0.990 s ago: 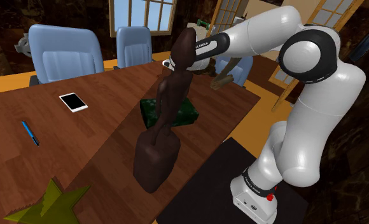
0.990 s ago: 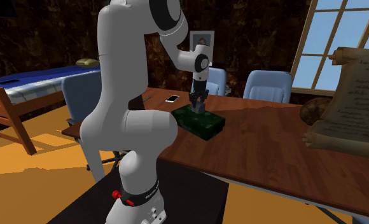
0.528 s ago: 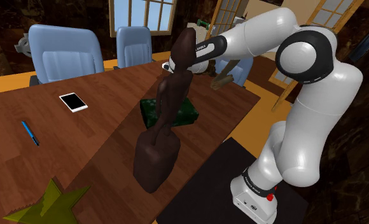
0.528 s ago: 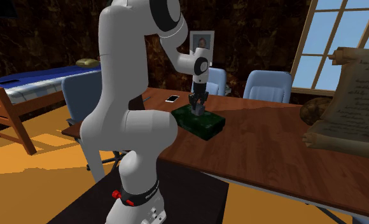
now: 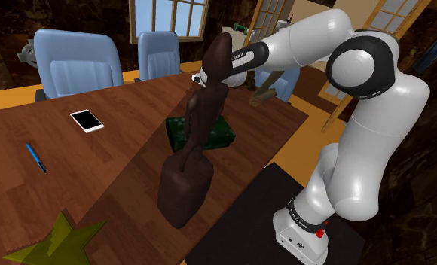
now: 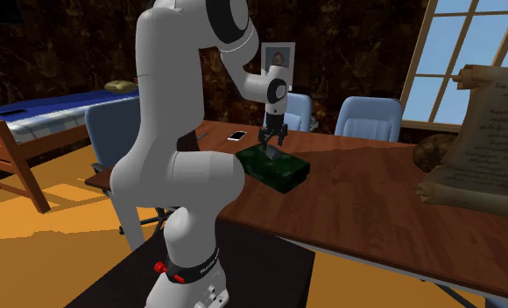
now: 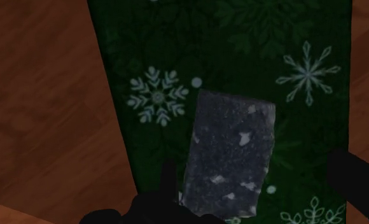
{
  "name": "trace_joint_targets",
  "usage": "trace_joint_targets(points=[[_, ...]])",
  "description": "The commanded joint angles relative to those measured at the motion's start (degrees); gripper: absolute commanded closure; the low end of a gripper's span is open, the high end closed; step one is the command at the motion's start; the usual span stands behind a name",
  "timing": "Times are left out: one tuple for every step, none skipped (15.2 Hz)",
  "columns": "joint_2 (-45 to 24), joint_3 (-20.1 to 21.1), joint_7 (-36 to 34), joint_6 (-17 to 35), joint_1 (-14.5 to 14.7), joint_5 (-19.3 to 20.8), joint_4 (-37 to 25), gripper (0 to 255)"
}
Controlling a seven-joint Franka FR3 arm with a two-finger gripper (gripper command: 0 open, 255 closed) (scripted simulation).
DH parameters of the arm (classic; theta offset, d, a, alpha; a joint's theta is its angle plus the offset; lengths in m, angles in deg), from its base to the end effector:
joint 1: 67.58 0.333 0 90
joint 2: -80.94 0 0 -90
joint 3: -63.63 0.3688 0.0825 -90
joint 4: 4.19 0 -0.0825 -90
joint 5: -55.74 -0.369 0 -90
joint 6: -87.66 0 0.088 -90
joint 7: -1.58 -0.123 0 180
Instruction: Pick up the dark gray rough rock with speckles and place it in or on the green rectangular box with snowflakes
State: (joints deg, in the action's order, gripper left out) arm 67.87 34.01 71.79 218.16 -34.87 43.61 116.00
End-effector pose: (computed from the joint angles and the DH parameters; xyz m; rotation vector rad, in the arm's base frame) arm 0.5687 0.0489 0.3697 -2.5969 -1.6843 -0.0259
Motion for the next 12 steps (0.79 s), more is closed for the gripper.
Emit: trace_joint_targets(points=[[1.22,-0.35,-0.65,-1.63,0.21,0.98,-0.61,0],[2.39,-0.65,-1.27,-3.29,0.4,1.9,-1.3,0],[3.49,-0.9,-1.84,-4.97,0.56,2.75,-2.08,0],[4.31,-1.06,-2.27,-6.31,0.66,3.38,-2.74,0],[4.31,-1.04,-2.27,-6.31,0.64,3.38,-2.74,0],[4.31,-1.04,-2.27,-6.31,0.64,3.39,-2.74,0],[4.31,-1.04,-2.27,-6.31,0.63,3.39,-2.74,0],[4.31,-1.03,-2.27,-6.31,0.63,3.39,-2.74,0],[4.31,-1.03,-2.27,-6.31,0.63,3.39,-2.74,0],[4.31,-1.03,-2.27,-6.31,0.63,3.39,-2.74,0],[4.31,-1.03,-2.27,-6.31,0.63,3.39,-2.74,0],[4.31,-1.03,-2.27,-6.31,0.63,3.39,-2.74,0]])
